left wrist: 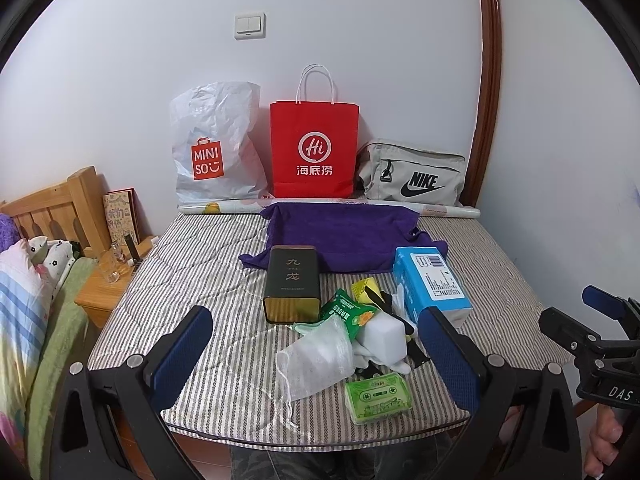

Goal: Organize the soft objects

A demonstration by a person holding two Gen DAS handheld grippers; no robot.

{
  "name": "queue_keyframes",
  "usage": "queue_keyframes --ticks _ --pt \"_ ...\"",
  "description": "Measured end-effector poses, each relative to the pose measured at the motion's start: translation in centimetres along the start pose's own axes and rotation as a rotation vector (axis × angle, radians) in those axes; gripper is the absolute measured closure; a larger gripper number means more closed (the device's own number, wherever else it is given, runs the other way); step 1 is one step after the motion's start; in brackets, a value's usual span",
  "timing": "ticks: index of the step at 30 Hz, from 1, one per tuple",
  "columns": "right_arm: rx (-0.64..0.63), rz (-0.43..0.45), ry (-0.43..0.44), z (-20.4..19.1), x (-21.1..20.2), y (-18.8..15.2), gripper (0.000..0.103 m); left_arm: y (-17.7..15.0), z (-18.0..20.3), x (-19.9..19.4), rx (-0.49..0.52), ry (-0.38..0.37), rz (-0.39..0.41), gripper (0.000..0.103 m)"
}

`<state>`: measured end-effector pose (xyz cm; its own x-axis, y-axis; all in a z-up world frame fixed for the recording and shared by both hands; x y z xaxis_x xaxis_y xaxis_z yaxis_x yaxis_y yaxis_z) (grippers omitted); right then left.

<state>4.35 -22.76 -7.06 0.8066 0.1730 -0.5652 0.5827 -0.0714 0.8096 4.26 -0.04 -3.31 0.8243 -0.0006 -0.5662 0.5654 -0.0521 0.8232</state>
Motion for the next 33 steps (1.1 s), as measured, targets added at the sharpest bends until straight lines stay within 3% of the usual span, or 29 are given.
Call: queue_keyframes --ticks 27,33 --pt "-0.004 0.005 0.007 -0.1 0.0 -0.2 0.000 0.1 0.2 -0.2 -0.002 -0.022 0.010 0.000" --pt "0.016 -0.014 0.037 0.6 1.4 -0.8 0.000 -1.0 1.0 2.2 -0.003 -0.063 -0.047 0.000"
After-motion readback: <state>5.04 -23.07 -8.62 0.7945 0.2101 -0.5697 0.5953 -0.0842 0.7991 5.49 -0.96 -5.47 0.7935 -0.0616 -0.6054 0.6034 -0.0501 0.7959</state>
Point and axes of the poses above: each gripper's, at about its wrist camera, not at the fingertips, and x roughly the way its jaws point, z to its right, y to its top, the point moved 6 cm from there along x, roughly the way its jaws point, and after that the axes turned 5 degrees about x, right-handed, at the moved point
